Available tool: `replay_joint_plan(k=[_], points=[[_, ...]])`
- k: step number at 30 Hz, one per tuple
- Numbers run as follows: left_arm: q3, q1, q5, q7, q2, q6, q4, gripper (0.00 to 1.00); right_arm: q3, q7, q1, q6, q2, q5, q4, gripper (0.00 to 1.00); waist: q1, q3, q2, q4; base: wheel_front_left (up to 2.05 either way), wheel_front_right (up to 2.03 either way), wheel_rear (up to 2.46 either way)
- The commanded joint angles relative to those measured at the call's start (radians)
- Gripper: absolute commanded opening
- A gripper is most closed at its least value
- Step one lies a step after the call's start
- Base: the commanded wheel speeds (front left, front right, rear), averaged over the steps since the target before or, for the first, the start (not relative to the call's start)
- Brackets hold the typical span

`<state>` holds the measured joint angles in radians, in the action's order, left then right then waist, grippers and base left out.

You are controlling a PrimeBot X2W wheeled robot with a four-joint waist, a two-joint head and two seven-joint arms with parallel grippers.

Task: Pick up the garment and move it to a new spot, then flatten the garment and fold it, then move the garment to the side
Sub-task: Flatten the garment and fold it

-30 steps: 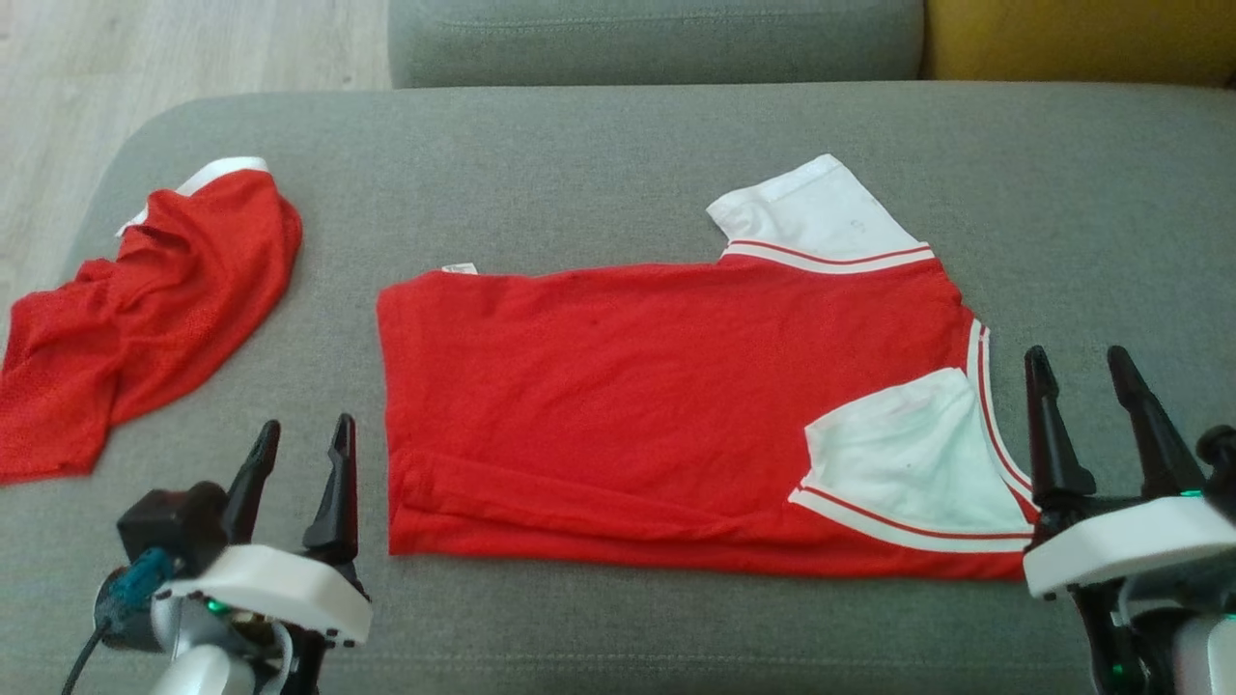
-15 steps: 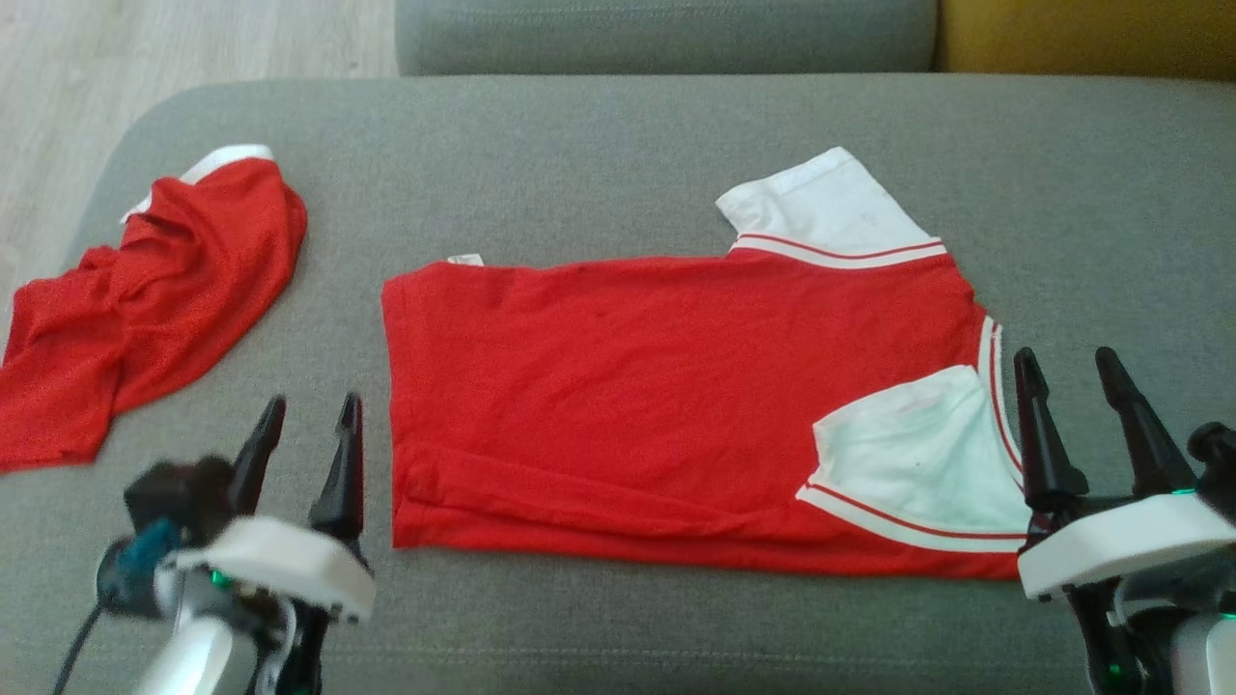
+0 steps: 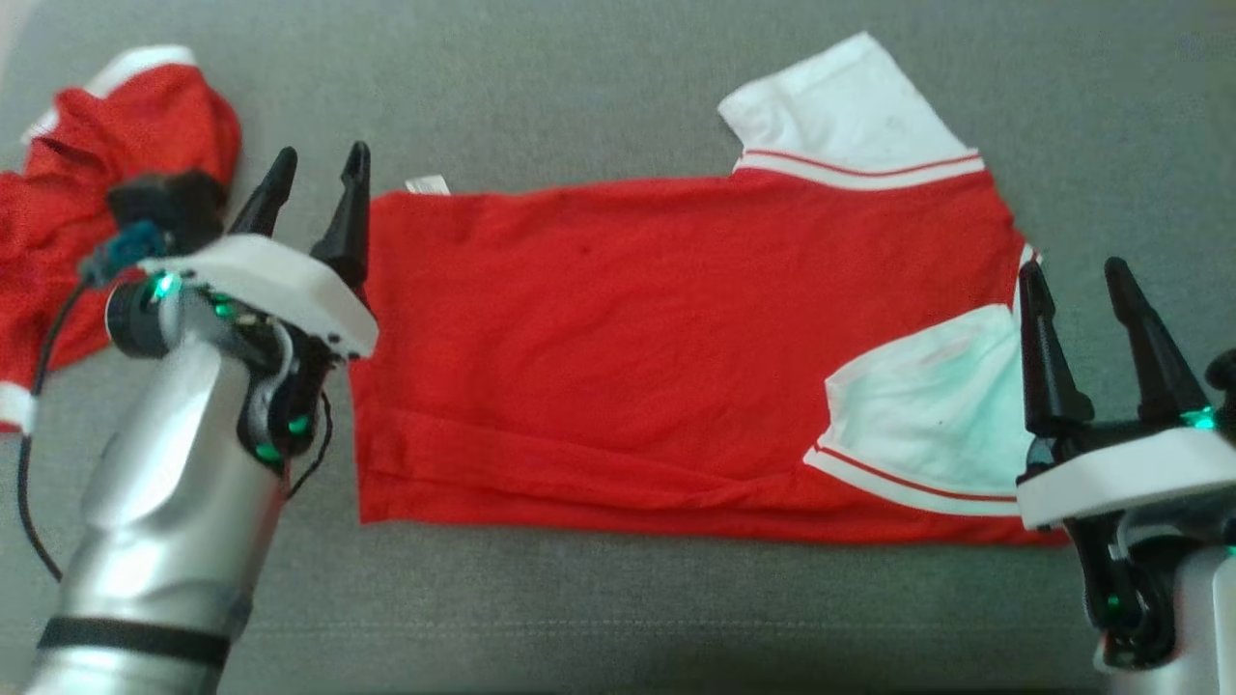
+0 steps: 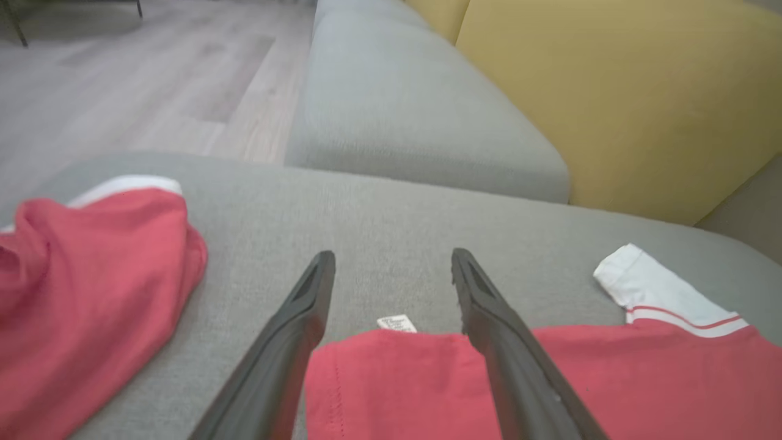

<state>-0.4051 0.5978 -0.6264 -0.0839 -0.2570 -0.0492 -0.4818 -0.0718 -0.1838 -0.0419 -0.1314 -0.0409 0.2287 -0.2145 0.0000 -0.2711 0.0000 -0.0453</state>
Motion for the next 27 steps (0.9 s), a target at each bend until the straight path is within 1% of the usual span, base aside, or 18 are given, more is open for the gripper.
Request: replay_joint_plan(k=[1,5,8,11,16,17,18,19,27], points=[[0.041,0.058,-0.011,-0.001,-0.023,0.018,-0.029,1.00,0.028,0.009,-0.039,0.001,-0.009,0.004,-0.040,1.00,0.0000,-0.049,0.0000,0.016,0.00,0.00,0.00],[0.042,0.132,-0.041,0.000,-0.002,0.079,-0.212,1.00,0.035,0.016,-0.056,0.001,-0.009,0.011,-0.029,1.00,0.0000,-0.083,0.0000,0.024,0.00,0.00,0.00],[0.039,0.165,-0.062,0.019,0.012,0.114,-0.328,1.00,0.039,0.024,-0.065,0.001,-0.009,0.016,-0.017,1.00,0.0000,-0.094,0.0000,0.025,0.00,0.00,0.00],[0.036,0.191,-0.084,0.042,0.022,0.140,-0.416,1.00,0.041,0.030,-0.072,0.001,-0.009,0.021,-0.006,1.00,0.0000,-0.100,0.0000,0.027,0.00,0.00,0.00],[0.027,0.224,-0.105,0.045,0.031,0.165,-0.510,1.00,0.045,0.034,-0.082,0.001,-0.009,0.029,0.006,1.00,0.0000,-0.106,0.0000,0.033,0.00,0.00,0.00],[0.022,0.228,-0.106,0.039,0.032,0.168,-0.521,0.69,0.044,0.034,-0.083,0.001,-0.009,0.030,0.008,1.00,0.0000,-0.105,0.0000,0.034,0.00,0.00,0.00],[0.016,0.232,-0.105,0.031,0.033,0.171,-0.529,0.28,0.040,0.034,-0.085,0.001,-0.009,0.031,0.009,1.00,0.0000,-0.104,0.0000,0.035,0.00,0.00,0.00],[0.009,0.234,-0.103,0.023,0.034,0.173,-0.537,0.00,0.035,0.033,-0.087,0.001,-0.009,0.030,0.011,1.00,0.0000,-0.102,0.0000,0.035,0.00,0.00,0.00],[-0.030,0.252,-0.104,-0.040,0.038,0.179,-0.556,0.00,-0.025,0.033,-0.152,0.001,-0.009,0.020,0.038,1.00,0.0000,-0.077,0.0000,0.023,0.00,0.00,0.00]])
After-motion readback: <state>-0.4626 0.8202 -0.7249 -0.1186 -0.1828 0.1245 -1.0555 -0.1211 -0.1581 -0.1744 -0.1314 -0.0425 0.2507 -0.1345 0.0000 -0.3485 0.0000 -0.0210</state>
